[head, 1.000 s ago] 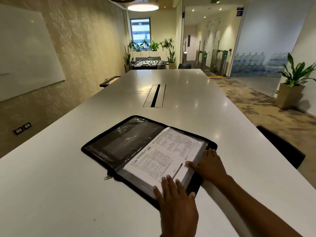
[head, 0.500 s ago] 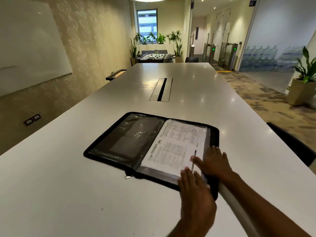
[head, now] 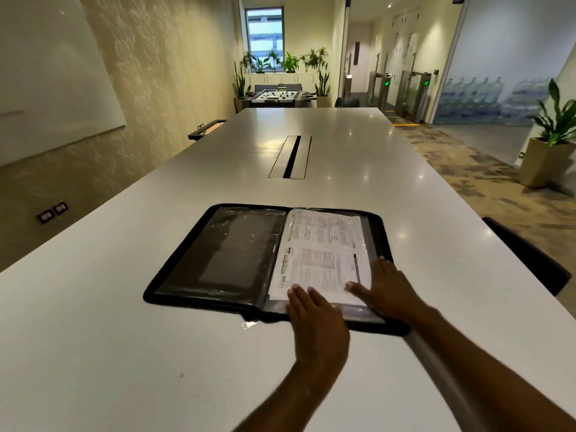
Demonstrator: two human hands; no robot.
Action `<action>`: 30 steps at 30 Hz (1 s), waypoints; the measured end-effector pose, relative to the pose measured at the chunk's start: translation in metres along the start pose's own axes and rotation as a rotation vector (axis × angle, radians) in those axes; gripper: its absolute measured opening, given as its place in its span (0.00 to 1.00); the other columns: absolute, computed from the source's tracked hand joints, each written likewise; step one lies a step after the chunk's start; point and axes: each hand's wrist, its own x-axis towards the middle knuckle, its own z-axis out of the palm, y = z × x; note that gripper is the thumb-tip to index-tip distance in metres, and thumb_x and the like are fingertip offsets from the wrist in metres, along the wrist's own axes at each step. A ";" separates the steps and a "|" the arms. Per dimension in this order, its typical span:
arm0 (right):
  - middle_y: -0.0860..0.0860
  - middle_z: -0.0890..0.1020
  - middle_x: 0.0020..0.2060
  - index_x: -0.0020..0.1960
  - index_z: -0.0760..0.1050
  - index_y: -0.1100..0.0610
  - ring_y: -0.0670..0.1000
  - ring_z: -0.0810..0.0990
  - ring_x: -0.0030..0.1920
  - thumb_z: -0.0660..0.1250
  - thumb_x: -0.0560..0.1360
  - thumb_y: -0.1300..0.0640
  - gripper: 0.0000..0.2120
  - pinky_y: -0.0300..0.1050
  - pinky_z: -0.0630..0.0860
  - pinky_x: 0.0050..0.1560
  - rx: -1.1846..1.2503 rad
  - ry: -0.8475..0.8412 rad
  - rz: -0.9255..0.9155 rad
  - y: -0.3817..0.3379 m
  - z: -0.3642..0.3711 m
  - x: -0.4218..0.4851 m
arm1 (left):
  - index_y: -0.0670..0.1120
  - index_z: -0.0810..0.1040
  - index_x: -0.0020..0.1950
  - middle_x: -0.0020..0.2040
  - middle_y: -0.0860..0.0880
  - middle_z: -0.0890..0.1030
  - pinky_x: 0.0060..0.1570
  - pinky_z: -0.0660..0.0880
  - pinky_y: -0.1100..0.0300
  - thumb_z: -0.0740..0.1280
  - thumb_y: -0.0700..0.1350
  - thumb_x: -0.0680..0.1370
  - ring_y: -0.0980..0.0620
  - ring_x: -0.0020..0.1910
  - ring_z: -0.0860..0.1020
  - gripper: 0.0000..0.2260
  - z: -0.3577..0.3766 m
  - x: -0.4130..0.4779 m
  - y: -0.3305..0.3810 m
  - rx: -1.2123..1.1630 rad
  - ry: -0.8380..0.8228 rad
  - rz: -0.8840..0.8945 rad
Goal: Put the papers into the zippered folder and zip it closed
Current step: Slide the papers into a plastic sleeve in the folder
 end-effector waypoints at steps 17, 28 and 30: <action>0.55 0.71 0.64 0.70 0.61 0.57 0.55 0.70 0.64 0.61 0.64 0.24 0.48 0.52 0.70 0.64 0.076 0.089 -0.186 0.013 0.003 0.001 | 0.41 0.76 0.62 0.61 0.38 0.77 0.60 0.72 0.44 0.67 0.49 0.74 0.39 0.61 0.74 0.19 -0.032 0.002 -0.053 -0.010 0.267 0.129; 0.55 0.71 0.66 0.72 0.58 0.57 0.55 0.69 0.65 0.58 0.62 0.22 0.51 0.51 0.71 0.64 0.091 0.159 -0.183 0.012 0.009 -0.004 | 0.40 0.76 0.48 0.48 0.43 0.81 0.47 0.77 0.49 0.71 0.50 0.73 0.41 0.43 0.80 0.14 -0.068 0.009 -0.083 -1.101 0.312 -0.901; 0.55 0.71 0.66 0.71 0.59 0.57 0.54 0.70 0.64 0.60 0.62 0.23 0.50 0.51 0.71 0.64 0.093 0.162 -0.183 0.012 0.007 -0.005 | 0.44 0.72 0.36 0.38 0.45 0.79 0.42 0.75 0.51 0.72 0.50 0.73 0.44 0.35 0.78 0.13 -0.073 0.009 -0.082 -1.274 0.308 -1.032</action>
